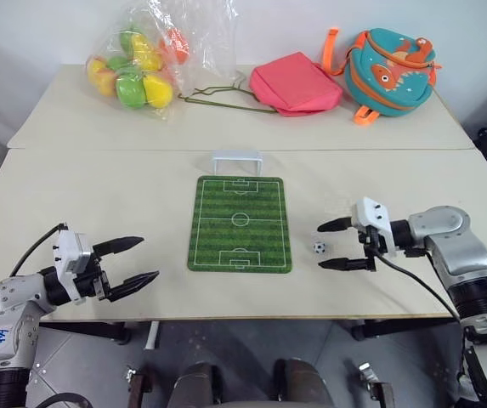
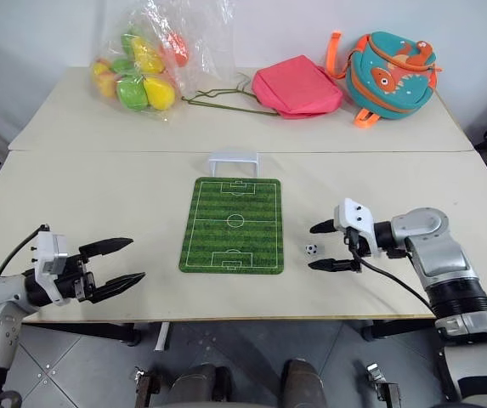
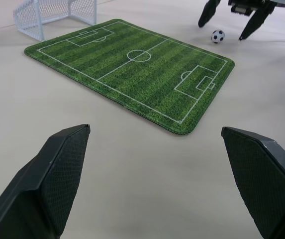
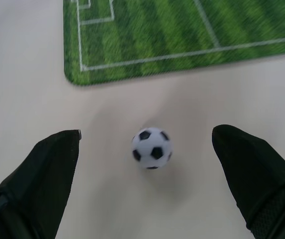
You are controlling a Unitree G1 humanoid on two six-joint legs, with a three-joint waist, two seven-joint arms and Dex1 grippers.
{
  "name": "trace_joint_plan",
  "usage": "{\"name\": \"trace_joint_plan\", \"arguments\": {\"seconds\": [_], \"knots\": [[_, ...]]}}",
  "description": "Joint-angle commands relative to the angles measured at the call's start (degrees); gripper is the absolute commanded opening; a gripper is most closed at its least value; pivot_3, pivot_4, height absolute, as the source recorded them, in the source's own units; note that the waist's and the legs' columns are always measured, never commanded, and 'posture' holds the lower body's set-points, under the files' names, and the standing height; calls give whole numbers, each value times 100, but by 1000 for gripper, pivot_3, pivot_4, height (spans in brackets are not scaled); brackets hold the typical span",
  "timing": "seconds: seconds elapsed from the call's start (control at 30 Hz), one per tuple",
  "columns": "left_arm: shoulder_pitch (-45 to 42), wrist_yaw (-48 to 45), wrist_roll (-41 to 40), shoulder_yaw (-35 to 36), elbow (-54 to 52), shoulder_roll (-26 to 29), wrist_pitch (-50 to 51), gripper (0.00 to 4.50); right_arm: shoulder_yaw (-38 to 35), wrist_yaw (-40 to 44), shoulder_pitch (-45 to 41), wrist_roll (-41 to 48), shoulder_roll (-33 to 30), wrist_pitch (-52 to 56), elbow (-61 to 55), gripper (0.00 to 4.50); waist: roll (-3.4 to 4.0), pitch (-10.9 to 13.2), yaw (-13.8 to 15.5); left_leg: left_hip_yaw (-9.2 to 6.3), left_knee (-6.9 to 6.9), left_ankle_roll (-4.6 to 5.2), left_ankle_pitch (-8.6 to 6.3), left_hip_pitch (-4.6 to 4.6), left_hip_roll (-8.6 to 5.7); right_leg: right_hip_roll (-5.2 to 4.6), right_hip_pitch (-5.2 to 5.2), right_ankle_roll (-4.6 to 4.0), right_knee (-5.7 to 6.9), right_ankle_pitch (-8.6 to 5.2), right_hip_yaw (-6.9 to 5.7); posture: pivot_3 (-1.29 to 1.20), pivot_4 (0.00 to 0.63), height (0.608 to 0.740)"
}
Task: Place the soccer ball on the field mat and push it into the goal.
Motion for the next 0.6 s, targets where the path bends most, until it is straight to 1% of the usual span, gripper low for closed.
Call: {"name": "trace_joint_plan", "arguments": {"seconds": [0.03,0.13,0.17,0.4,0.43,0.6], "knots": [[94,83,-45,131,-201,-16,-95,4500,5,24,-201,-110,155,-298,247,4281,0,0,-2,0,0,0,0,0,0,0,0,0,0,0,0,0,150,740],[107,125,-26,125,-183,-30,-141,4500,54,48,-241,-215,234,-471,412,3592,0,0,-5,1,3,0,0,2,2,1,0,0,2,0,2,0,150,740],[111,136,-33,124,-191,-36,-145,4500,54,39,-255,-226,255,-498,451,3209,0,0,-5,1,3,0,0,2,3,1,0,0,3,0,2,0,150,740],[65,103,-47,90,-113,-40,-218,4500,-55,-41,-311,-174,348,-548,478,1055,0,0,-4,0,2,0,0,2,2,1,0,0,4,0,1,0,150,740],[53,66,-47,89,-80,-39,-265,4500,-109,-64,-311,-113,345,-497,374,861,0,0,-4,0,2,0,0,1,2,0,0,0,4,0,1,0,150,740],[-48,-89,-94,117,108,-116,-540,4500,-326,-281,-408,201,406,-55,-255,863,0,0,-1,0,2,0,0,1,2,0,0,0,4,0,0,0,150,740]]}}
